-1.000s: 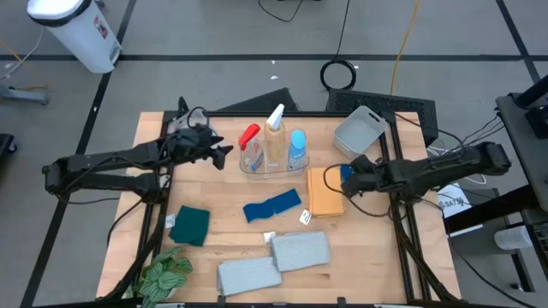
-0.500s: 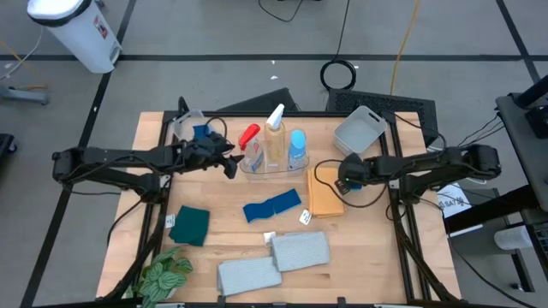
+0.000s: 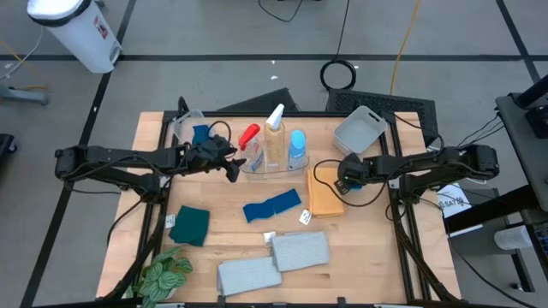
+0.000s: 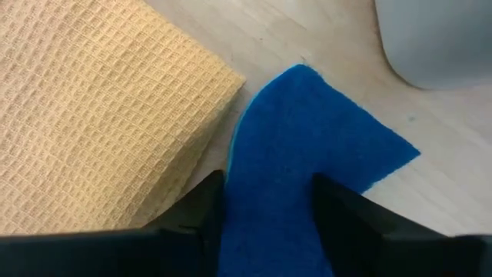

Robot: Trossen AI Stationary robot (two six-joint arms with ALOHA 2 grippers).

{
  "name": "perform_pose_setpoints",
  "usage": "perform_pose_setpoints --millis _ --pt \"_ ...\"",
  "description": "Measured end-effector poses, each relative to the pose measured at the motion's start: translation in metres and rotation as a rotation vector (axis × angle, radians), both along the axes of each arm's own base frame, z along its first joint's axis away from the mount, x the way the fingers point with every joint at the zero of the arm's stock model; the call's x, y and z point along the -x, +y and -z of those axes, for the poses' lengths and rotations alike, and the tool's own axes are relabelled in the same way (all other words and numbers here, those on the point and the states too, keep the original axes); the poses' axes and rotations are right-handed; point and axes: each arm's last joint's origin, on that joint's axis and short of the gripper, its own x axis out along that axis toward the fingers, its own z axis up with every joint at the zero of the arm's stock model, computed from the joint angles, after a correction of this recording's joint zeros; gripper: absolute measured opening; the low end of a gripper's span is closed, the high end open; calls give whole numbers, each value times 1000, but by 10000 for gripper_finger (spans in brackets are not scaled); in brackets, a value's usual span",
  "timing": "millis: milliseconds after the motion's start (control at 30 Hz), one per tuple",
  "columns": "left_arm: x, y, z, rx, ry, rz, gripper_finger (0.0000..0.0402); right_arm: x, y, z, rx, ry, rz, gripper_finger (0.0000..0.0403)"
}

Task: Pick & Place Kitchen Items
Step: Put the blue sponge into the white bin

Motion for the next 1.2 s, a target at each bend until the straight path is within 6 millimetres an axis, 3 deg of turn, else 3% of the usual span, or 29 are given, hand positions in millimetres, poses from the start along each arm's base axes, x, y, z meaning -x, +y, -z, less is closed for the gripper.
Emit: perform_pose_setpoints --millis 467,833,1200 --pt "-2 -5 -1 4 -19 21 274 2 1 -4 -40 -11 -68 9" --pt "-2 -7 -2 -1 -21 33 274 18 5 -27 -4 -109 -87 0" --pt "-3 -11 -2 6 -25 44 274 21 14 -44 86 -235 -164 0"
